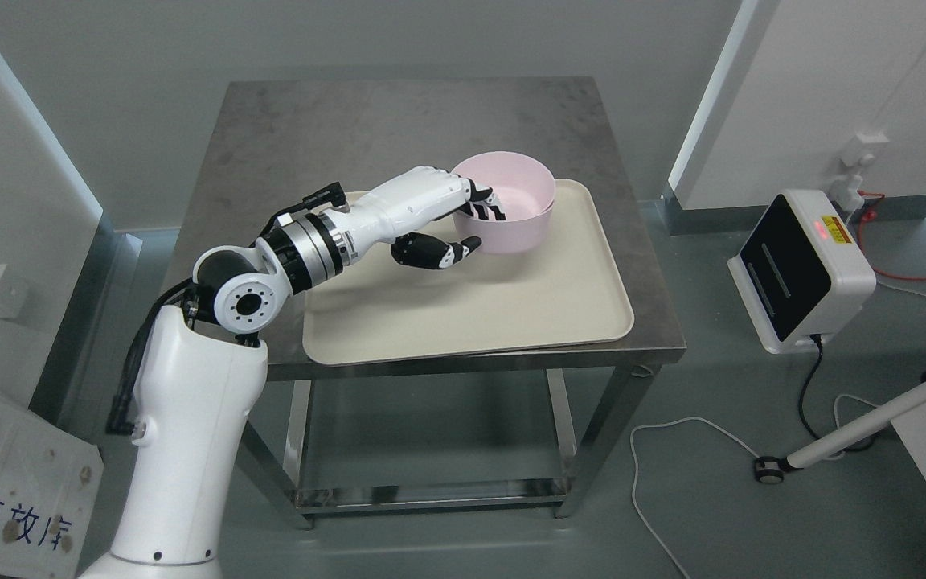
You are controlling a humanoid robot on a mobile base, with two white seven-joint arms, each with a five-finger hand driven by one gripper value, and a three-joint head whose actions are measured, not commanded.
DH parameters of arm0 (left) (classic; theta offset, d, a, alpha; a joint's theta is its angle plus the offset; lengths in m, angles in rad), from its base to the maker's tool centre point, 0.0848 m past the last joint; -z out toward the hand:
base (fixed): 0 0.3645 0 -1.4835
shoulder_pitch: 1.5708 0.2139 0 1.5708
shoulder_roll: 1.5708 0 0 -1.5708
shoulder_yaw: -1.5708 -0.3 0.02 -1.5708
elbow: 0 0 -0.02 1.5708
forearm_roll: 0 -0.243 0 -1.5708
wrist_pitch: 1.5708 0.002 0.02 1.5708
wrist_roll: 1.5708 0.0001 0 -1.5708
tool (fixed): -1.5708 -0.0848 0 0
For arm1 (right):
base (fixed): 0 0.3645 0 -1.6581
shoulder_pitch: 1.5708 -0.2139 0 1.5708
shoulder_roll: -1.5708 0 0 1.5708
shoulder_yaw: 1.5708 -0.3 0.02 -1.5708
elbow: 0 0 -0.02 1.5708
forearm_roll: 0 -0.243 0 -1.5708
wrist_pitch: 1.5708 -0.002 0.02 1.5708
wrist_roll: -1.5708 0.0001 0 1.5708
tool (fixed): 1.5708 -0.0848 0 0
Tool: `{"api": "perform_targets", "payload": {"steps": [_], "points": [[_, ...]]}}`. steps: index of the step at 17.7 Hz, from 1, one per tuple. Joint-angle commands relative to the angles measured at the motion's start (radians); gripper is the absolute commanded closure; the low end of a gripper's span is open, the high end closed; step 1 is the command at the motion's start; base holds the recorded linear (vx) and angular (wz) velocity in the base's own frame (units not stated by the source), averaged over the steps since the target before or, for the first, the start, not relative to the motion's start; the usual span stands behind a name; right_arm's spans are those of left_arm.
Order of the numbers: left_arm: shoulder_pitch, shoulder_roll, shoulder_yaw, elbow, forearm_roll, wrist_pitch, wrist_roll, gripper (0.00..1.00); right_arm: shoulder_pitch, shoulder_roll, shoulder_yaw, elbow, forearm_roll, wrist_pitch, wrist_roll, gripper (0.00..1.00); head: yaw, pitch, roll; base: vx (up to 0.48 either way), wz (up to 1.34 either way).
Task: Stack pink IKEA bowls on left shelf middle
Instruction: 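Lift the stacked pink bowls off the tray with the left hand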
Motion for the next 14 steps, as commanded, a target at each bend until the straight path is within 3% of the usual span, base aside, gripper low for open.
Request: {"api": "perform_targets", "payload": {"steps": [1,6,14], "points": [[0.041,0.017,0.15,-0.111,0.107,-0.06,0.0,0.98,0.0,-0.017,-0.009,0.0,0.008,0.001,-0.001,0.0,0.0,0.0,0.0,0.0,0.0],[0.127,0.017,0.173,-0.116,0.136,-0.114,0.0,0.98,0.0,-0.017,-0.009,0.0,0.008,0.001,-0.001,0.0,0.0,0.0,0.0,0.0,0.0],[0.126,0.017,0.209,-0.116,0.146,-0.102,0.001,0.97,0.0,-0.017,-0.009,0.0,0.008,0.001,0.001,0.0,0.0,0.0,0.0,-0.002,0.01]]}}
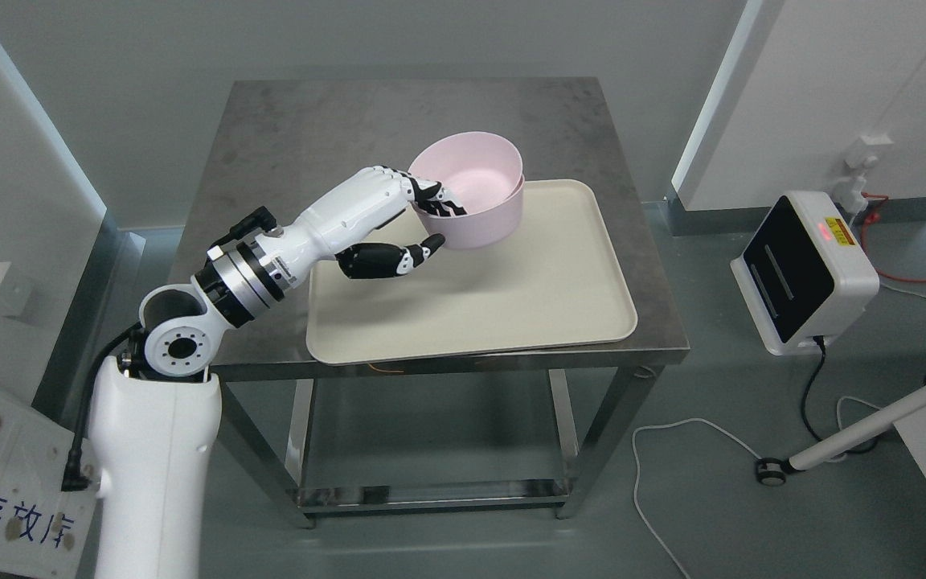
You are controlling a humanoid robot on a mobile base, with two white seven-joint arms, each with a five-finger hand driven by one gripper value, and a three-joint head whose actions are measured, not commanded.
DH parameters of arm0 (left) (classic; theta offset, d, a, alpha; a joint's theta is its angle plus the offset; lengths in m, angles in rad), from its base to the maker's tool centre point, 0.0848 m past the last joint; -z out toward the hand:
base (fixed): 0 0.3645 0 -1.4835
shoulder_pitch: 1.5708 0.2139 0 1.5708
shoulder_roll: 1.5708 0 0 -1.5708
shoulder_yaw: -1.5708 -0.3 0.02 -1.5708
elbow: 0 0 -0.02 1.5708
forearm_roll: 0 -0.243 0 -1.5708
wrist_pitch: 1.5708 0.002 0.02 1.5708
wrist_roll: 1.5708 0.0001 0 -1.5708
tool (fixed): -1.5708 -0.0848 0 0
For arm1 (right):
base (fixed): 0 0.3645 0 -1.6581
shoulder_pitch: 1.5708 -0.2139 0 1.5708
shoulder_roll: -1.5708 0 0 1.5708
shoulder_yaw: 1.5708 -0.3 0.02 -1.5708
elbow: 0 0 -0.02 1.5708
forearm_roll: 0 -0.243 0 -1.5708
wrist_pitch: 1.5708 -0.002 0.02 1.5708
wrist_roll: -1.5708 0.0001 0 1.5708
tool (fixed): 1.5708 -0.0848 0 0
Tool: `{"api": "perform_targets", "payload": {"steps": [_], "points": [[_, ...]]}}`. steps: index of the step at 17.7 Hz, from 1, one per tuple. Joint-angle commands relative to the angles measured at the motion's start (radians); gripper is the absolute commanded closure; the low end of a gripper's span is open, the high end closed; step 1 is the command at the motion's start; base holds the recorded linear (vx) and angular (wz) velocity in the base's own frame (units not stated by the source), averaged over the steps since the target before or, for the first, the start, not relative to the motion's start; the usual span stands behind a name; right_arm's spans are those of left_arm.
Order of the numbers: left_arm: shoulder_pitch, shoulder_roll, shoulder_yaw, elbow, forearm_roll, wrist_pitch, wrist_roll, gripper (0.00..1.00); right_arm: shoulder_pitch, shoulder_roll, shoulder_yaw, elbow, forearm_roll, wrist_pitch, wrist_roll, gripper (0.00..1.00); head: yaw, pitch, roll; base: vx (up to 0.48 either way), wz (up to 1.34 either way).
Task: Stack pink IKEA bowls on left shelf middle
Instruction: 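Lift the stacked pink bowls off the tray with the left hand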
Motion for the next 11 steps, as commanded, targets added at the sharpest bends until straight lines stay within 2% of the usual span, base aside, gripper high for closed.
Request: {"api": "perform_targets", "payload": {"steps": [1,6,11], "points": [[0.012,0.018,0.062,-0.026,0.013,0.011,0.001,0.97,0.0,-0.017,-0.009,0.0,0.008,0.001,-0.002,0.0,0.0,0.0,0.0,0.008,0.03],[0.012,0.018,0.059,-0.023,0.013,0.014,0.001,0.97,0.0,-0.017,-0.009,0.0,0.008,0.001,0.0,0.0,0.0,0.0,0.0,-0.012,-0.01],[0.004,0.018,0.051,-0.019,0.014,0.025,0.003,0.96,0.0,-0.017,-0.009,0.0,0.008,0.001,-0.002,0.0,0.0,0.0,0.0,-0.101,-0.01]]}}
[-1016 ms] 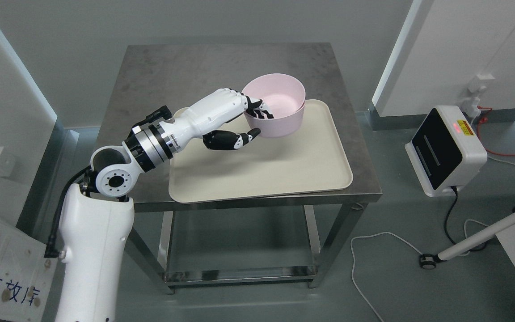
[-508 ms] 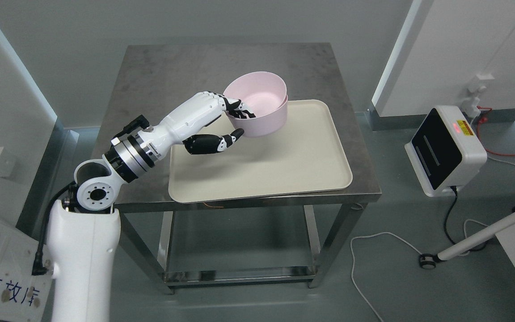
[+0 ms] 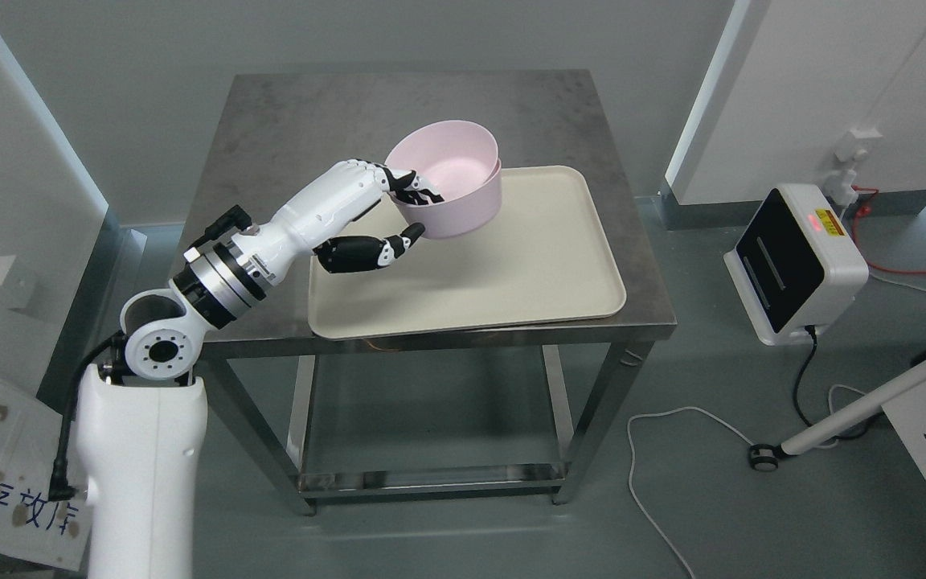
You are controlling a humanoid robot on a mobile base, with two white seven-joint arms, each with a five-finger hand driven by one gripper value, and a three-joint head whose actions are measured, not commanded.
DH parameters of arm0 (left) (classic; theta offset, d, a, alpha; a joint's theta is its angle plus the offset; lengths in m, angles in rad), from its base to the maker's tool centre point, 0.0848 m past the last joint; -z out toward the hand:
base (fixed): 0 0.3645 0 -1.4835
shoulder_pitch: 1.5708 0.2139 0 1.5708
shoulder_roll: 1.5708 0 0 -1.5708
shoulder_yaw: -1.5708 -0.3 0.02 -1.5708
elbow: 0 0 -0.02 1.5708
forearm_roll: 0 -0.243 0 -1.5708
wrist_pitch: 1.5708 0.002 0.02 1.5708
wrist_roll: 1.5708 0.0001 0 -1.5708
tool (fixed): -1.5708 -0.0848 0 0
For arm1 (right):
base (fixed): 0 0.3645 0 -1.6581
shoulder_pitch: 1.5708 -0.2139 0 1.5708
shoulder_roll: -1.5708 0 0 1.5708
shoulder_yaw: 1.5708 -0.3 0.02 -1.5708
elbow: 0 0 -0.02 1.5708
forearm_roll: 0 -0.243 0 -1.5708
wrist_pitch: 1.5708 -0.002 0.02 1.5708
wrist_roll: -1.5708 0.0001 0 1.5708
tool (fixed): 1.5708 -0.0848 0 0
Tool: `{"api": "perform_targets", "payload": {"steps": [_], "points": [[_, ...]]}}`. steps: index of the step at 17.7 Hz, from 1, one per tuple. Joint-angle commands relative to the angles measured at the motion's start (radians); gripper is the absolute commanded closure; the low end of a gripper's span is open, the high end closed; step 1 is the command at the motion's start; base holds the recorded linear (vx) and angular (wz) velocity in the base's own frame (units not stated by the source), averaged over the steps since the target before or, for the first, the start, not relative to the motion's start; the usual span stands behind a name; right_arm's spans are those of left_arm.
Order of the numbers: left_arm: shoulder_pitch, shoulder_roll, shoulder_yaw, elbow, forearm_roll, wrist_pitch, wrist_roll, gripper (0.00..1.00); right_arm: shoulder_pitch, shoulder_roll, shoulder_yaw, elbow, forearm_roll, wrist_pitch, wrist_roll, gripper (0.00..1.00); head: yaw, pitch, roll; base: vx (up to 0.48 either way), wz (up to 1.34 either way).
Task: Stack pink IKEA bowls on left shelf middle
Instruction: 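Hold the bowls up while the robot turns toward the blue bins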
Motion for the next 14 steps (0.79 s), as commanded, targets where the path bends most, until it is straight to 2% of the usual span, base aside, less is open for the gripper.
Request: {"api": "perform_targets", "payload": {"steps": [1,14], "points": [[-0.006,0.017,0.013,-0.004,0.003,0.015,0.002,0.96,0.0,-0.017,-0.009,0.0,0.008,0.001,0.0,0.0,0.0,0.0,0.0,-0.156,-0.05],[-0.011,0.017,0.016,-0.005,0.003,0.016,0.002,0.96,0.0,-0.017,-0.009,0.0,0.008,0.001,0.0,0.0,0.0,0.0,0.0,-0.255,0.01]]}}
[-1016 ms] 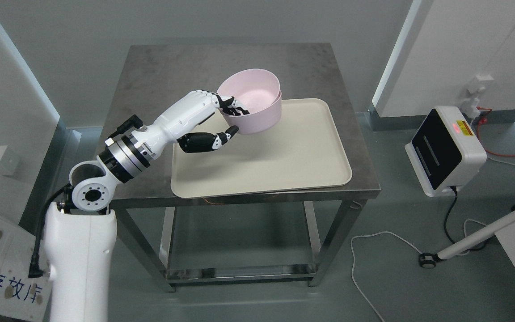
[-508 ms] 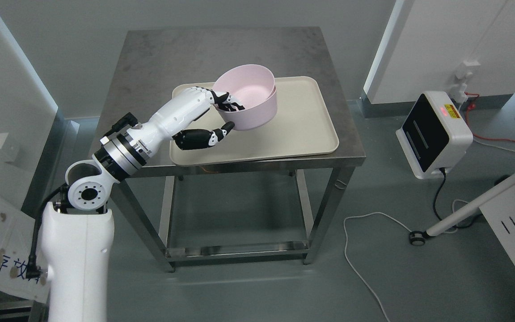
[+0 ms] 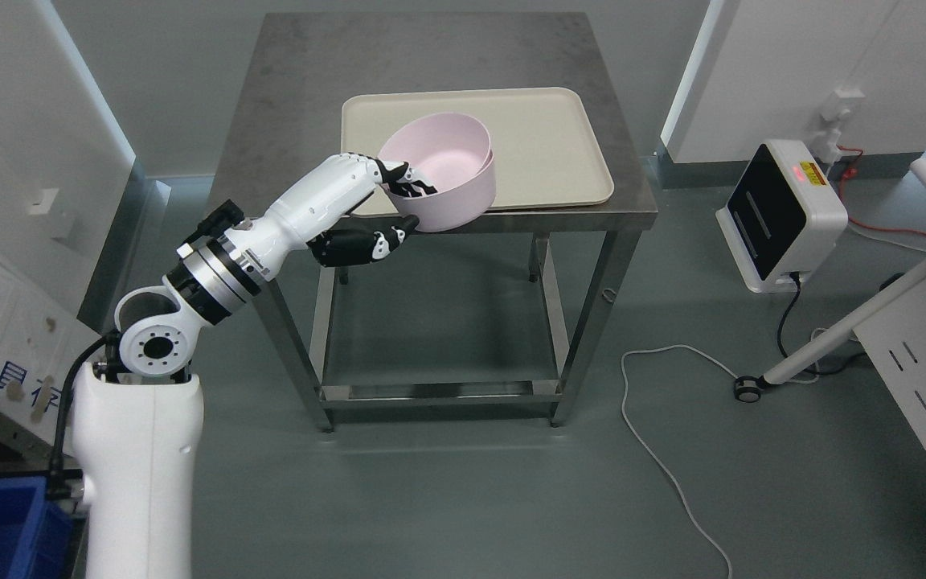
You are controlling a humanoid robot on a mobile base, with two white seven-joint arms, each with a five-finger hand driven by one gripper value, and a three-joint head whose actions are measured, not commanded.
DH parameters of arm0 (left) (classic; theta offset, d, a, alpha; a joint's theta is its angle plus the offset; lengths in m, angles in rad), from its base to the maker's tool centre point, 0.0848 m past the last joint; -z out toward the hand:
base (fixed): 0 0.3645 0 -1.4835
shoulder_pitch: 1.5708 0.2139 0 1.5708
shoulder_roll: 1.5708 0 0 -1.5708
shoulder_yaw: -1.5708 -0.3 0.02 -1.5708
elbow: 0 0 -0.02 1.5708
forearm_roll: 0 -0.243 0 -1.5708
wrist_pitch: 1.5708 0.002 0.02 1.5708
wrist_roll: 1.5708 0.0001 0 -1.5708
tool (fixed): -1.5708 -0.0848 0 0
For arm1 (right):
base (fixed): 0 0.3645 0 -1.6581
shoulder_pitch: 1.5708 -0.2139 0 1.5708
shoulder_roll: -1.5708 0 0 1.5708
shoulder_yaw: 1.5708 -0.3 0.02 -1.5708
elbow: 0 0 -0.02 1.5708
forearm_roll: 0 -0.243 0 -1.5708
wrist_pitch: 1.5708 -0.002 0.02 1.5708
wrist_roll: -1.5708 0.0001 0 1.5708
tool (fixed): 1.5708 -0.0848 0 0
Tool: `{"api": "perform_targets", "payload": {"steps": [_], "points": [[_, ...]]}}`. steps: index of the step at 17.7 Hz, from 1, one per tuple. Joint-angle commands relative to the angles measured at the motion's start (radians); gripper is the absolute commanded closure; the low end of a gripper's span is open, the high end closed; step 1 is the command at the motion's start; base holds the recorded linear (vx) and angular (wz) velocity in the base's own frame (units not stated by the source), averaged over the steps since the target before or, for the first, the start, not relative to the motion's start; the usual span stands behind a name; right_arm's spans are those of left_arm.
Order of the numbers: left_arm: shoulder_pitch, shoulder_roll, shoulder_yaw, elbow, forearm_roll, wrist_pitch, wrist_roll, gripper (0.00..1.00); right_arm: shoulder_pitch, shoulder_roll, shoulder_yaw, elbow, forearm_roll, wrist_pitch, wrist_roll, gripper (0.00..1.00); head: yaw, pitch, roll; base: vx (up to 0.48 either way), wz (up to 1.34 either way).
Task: Stack pink IKEA bowls on left shelf middle
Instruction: 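Hold the bowls up while the robot turns toward the blue bins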
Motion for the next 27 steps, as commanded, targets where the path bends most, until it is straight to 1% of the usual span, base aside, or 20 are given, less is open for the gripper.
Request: {"api": "perform_targets", "payload": {"steps": [1,7,11,18,23,25,27], "points": [[-0.009,0.018,0.009,-0.002,0.0,-0.001,0.0,0.96,0.0,-0.017,-0.011,0.0,0.008,0.001,0.004,0.0,0.0,0.0,0.0,-0.273,0.18],[-0.007,0.018,0.006,-0.002,0.003,-0.001,0.002,0.95,0.0,-0.017,-0.009,0.0,0.008,0.001,0.004,0.0,0.0,0.0,0.0,-0.253,0.16],[-0.009,0.018,-0.037,-0.005,0.022,-0.002,0.008,0.95,0.0,-0.017,-0.011,0.0,0.008,0.001,0.005,0.0,0.0,0.0,0.0,-0.3,0.01],[-0.043,0.018,-0.037,-0.007,0.049,-0.001,0.011,0.94,0.0,-0.017,-0.011,0.0,0.008,0.001,0.004,0.0,0.0,0.0,0.0,-0.312,0.03],[-0.093,0.018,-0.057,-0.009,0.055,0.01,0.012,0.94,0.0,-0.017,-0.011,0.0,0.008,0.001,0.005,0.0,0.0,0.0,0.0,-0.316,0.28],[-0.137,0.018,-0.077,-0.01,0.075,0.012,0.015,0.94,0.0,-0.017,-0.011,0.0,0.008,0.001,0.004,0.0,0.0,0.0,0.0,-0.308,0.54],[-0.211,0.018,-0.1,-0.012,0.08,0.021,0.017,0.94,0.0,-0.017,-0.011,0.0,0.008,0.001,0.004,0.0,0.0,0.0,0.0,-0.307,0.66]]}}
